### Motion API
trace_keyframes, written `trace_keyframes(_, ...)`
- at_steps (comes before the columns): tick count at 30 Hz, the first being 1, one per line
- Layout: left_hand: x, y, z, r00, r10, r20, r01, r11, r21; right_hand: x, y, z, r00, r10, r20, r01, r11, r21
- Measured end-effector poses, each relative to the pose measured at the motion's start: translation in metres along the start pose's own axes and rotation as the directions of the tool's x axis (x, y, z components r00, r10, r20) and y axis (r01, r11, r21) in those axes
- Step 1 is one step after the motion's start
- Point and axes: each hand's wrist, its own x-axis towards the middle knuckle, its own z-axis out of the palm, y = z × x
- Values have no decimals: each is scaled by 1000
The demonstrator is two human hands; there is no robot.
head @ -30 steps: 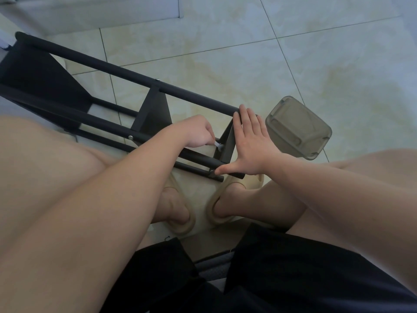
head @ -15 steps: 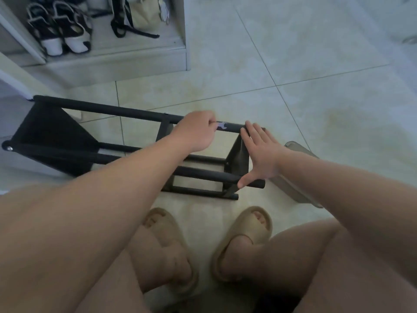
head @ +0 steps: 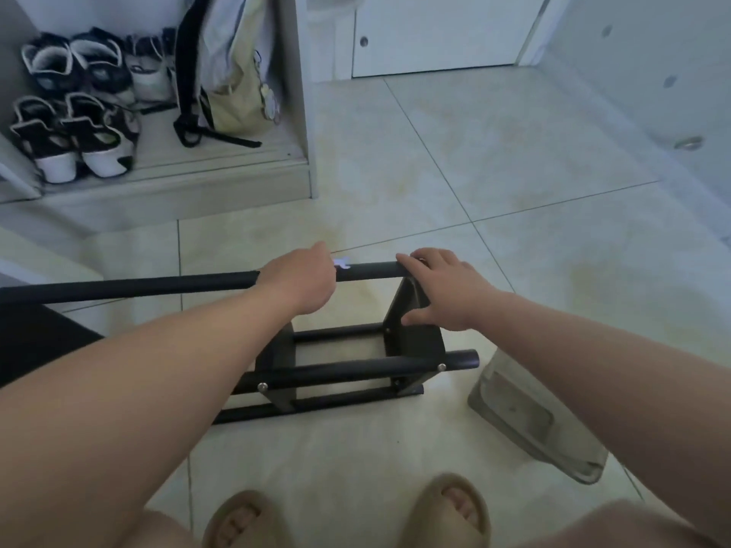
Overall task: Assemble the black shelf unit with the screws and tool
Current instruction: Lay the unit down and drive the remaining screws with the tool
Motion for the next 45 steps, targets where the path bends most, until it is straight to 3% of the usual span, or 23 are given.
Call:
trace_keyframes(3,7,-10,7,988,-83,-127,79,996,-30,8,-1,9,994,55,-91,-51,997,49)
trace_keyframes(6,10,-16,8,984,-111,-140,110,994,-14,7,-6,18,964,99,-245,-83,994,71)
trace_keyframes(11,0,-15,11,994,-58,-90,61,998,29,2,-10,20,966,89,-243,-98,995,-25)
trace_keyframes(18,-22,-20,0,972,59,-226,-42,996,77,-14,-21,13,923,9,-386,-80,982,-168)
trace_keyframes(22,-30,-26,-8,974,33,-223,-18,997,69,-21,-35,10,924,-38,-381,-38,981,-190)
trace_keyframes(29,-44,-39,4,997,-38,-73,41,998,50,-30,-48,25,963,-133,-234,79,971,-225)
trace_keyframes(34,-59,-47,32,991,10,130,-19,998,64,-31,-48,50,983,-174,-51,163,971,-175)
trace_keyframes(39,-54,-51,62,928,2,373,-53,990,127,-30,-44,88,976,-209,58,214,972,-97)
trace_keyframes(42,-48,-52,77,921,-1,390,-62,987,148,-28,-40,104,975,-201,92,206,978,-46)
trace_keyframes(45,-41,-50,90,856,-27,517,-34,994,107,-25,-34,118,972,-198,129,202,979,-13)
